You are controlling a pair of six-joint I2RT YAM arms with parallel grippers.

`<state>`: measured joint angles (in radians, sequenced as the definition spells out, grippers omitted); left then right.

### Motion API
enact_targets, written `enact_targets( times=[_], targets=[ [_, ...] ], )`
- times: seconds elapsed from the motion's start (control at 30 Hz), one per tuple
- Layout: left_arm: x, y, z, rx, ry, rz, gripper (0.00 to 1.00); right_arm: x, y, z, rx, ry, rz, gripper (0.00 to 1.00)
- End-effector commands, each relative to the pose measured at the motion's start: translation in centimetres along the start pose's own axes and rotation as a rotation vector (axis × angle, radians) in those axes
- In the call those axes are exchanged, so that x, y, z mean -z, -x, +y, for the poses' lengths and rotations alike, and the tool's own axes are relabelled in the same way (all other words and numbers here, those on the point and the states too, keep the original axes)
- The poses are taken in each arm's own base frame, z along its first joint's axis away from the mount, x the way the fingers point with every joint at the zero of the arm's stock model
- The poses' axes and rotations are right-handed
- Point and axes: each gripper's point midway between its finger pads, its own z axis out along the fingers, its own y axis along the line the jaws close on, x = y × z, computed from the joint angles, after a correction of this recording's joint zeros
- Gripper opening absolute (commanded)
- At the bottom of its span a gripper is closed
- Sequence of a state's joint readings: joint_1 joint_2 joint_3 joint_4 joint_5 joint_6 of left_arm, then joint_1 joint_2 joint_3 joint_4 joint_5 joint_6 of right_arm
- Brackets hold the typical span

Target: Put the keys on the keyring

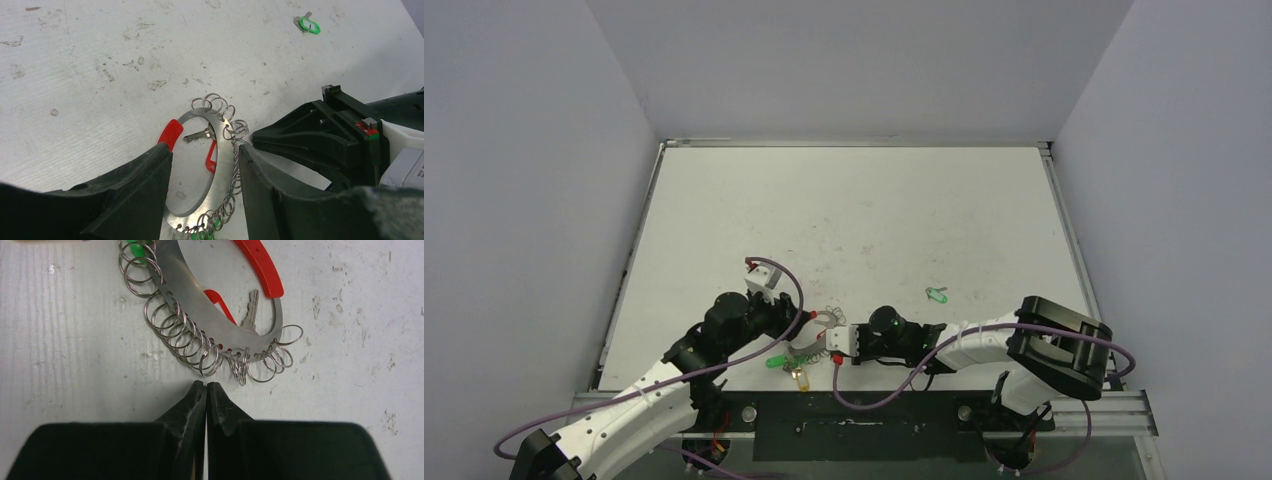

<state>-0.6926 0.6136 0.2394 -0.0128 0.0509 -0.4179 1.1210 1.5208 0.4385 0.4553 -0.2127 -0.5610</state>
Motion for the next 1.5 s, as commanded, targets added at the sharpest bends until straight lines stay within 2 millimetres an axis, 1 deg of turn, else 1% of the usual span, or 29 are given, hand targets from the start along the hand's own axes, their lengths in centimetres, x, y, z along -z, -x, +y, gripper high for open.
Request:
enact_targets(
  times=[0.0, 0.17, 0.23, 0.3, 0.37, 0.4, 0.43, 0.5, 0.6, 0.67, 0.7, 0.73, 0.8, 0.93, 1.0, 1.07, 1.13, 1.2, 1.23, 1.27, 1.3, 1.33, 1.4, 1.47],
  targets=[
    [0.1, 1.1, -0.3, 0.002, -0.004, -0.039, 0.5, 0.7, 1.3, -1.6, -0.042, -0.042, -0.045, 0.0],
    [0.1, 1.1, -0.4, 0.002, -0.008, -0.038, 0.5, 1.3, 2.6, -2.4, -0.073, -0.055, -0.095, 0.0],
    [0.1, 1.1, -0.4, 0.005, -0.008, -0.037, 0.5, 1.6, 2.7, -2.7, -0.084, -0.068, -0.1, 0.01],
    [0.1, 1.0, -0.4, 0.014, -0.007, -0.033, 0.5, 1.9, 2.8, -3.0, -0.094, -0.081, -0.103, 0.06],
    [0.0, 0.8, -0.3, 0.025, -0.005, -0.025, 0.5, 2.1, 2.7, -3.3, -0.113, -0.094, -0.103, 0.16],
    [0.0, 0.7, -0.4, 0.03, -0.006, -0.021, 0.5, 2.2, 2.5, -3.4, -0.124, -0.101, -0.101, 0.19],
    [-0.1, 0.5, -0.4, 0.034, -0.006, -0.015, 0.5, 2.2, 2.4, -3.6, -0.139, -0.108, -0.1, 0.2],
    [0.0, -0.4, -0.1, 0.044, 0.008, 0.025, 0.5, 2.5, 2.3, -3.9, -0.162, -0.128, -0.107, 0.22],
    [0.0, -0.8, 0.0, 0.051, 0.012, 0.043, 0.5, 3.5, 2.9, -5.3, -0.19, -0.185, -0.143, 0.28],
    [0.0, -1.0, 0.1, 0.056, 0.015, 0.048, 0.5, 4.4, 3.5, -6.5, -0.207, -0.237, -0.17, 0.36],
    [0.0, -1.0, 0.1, 0.057, 0.015, 0.048, 0.5, 4.9, 3.8, -7.0, -0.212, -0.263, -0.183, 0.44],
    [0.0, -1.0, 0.1, 0.058, 0.014, 0.045, 0.5, 5.5, 4.0, -7.7, -0.217, -0.294, -0.192, 0.54],
    [0.1, -1.0, 0.1, 0.059, 0.014, 0.044, 0.5, 6.8, 4.7, -8.8, -0.219, -0.347, -0.217, 0.68],
    [0.1, -1.0, 0.0, 0.063, 0.011, 0.038, 0.5, 9.0, 5.6, -10.7, -0.229, -0.431, -0.243, 0.85],
    [0.1, -1.0, 0.0, 0.071, 0.012, 0.036, 0.5, 10.1, 5.6, -11.9, -0.293, -0.504, -0.253, 0.99],
    [0.2, -1.0, 0.1, 0.08, 0.016, 0.04, 0.5, 11.5, 4.8, -13.8, -0.451, -0.64, -0.247, 1.0],
    [0.2, -1.1, 0.0, 0.089, 0.018, 0.046, 0.5, 12.6, 3.7, -15.0, -0.588, -0.742, -0.214, 1.0],
    [0.3, -1.3, 0.1, 0.101, 0.028, 0.058, 0.5, 12.2, 3.2, -14.8, -0.591, -0.723, -0.168, 1.0],
    [0.3, -1.3, 0.2, 0.108, 0.034, 0.064, 0.5, 11.5, 3.3, -14.1, -0.549, -0.665, -0.157, 1.0],
    [0.4, -1.5, 0.3, 0.115, 0.042, 0.073, 0.5, 10.5, 3.7, -12.8, -0.472, -0.566, -0.16, 1.0],
    [0.4, -1.7, 0.4, 0.122, 0.051, 0.08, 0.5, 9.8, 3.8, -11.8, -0.409, -0.504, -0.165, 1.0],
    [0.4, -1.8, 0.5, 0.125, 0.058, 0.085, 0.5, 9.0, 4.3, -10.4, -0.358, -0.416, -0.195, 1.0],
    [0.5, -2.0, 0.7, 0.129, 0.068, 0.093, 0.5, 8.0, 4.9, -8.3, -0.255, -0.306, -0.249, 1.0],
    [0.6, -2.1, 0.7, 0.13, 0.072, 0.1, 0.5, 7.1, 4.7, -6.9, -0.202, -0.235, -0.26, 0.99]
  ],
)
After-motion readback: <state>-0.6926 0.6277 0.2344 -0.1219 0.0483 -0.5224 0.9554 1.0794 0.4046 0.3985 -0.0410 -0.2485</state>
